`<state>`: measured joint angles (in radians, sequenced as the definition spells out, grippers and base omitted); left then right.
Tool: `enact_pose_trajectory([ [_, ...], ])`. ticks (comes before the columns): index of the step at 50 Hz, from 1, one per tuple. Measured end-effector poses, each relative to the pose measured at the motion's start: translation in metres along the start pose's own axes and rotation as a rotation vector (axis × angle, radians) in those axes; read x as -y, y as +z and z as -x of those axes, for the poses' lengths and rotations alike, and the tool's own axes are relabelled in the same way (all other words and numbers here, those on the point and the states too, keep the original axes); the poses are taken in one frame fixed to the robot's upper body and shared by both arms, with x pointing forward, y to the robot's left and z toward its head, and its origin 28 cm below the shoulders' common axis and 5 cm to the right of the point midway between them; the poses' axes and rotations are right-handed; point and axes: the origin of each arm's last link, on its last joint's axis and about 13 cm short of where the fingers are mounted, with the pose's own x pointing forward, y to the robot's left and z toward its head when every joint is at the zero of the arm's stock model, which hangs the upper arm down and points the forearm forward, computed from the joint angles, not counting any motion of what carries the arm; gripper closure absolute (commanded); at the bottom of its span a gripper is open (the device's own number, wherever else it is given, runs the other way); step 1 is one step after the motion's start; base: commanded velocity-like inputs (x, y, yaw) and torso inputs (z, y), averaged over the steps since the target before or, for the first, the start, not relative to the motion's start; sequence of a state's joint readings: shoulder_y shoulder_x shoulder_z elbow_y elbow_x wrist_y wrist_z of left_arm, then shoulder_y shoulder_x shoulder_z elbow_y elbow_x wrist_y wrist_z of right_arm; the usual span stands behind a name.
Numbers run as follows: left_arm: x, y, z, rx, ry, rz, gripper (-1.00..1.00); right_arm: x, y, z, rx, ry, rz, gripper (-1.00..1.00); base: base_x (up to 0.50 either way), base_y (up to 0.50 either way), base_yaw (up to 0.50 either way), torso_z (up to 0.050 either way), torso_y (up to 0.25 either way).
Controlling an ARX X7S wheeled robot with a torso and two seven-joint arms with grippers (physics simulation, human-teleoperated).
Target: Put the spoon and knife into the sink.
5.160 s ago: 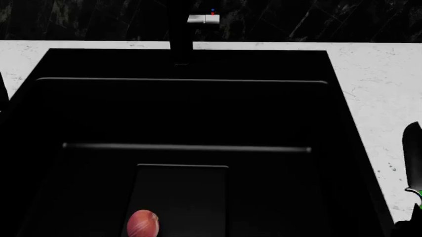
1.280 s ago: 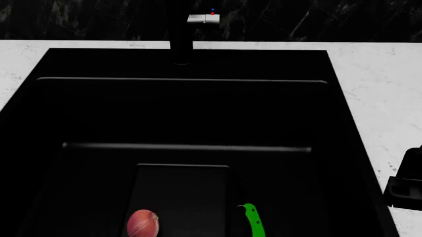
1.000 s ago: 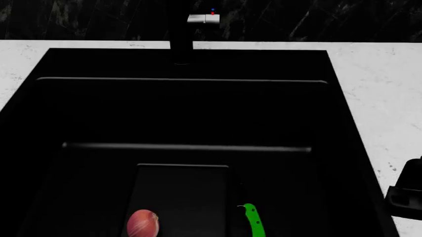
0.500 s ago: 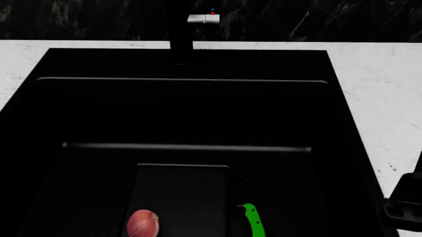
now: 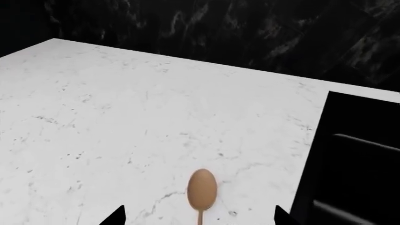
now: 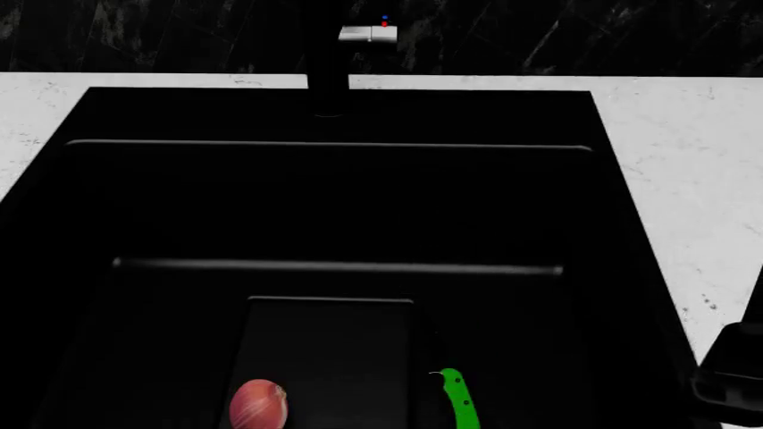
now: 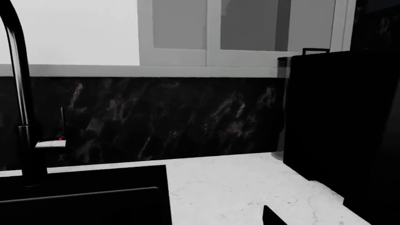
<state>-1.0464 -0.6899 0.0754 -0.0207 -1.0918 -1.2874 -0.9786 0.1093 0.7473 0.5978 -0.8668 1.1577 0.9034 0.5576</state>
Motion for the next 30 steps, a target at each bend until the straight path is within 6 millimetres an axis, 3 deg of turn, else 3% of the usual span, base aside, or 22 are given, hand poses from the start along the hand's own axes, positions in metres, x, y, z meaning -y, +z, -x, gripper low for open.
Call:
enact_pose_trajectory([
  [30, -0.005, -0.010, -0.015, -0.072, 0.030, -0.009, -1.00, 0.000, -0.003, 0.002, -0.003, -0.004, -0.019, -1.00, 0.00, 0.00, 0.00, 0.000, 0.000],
])
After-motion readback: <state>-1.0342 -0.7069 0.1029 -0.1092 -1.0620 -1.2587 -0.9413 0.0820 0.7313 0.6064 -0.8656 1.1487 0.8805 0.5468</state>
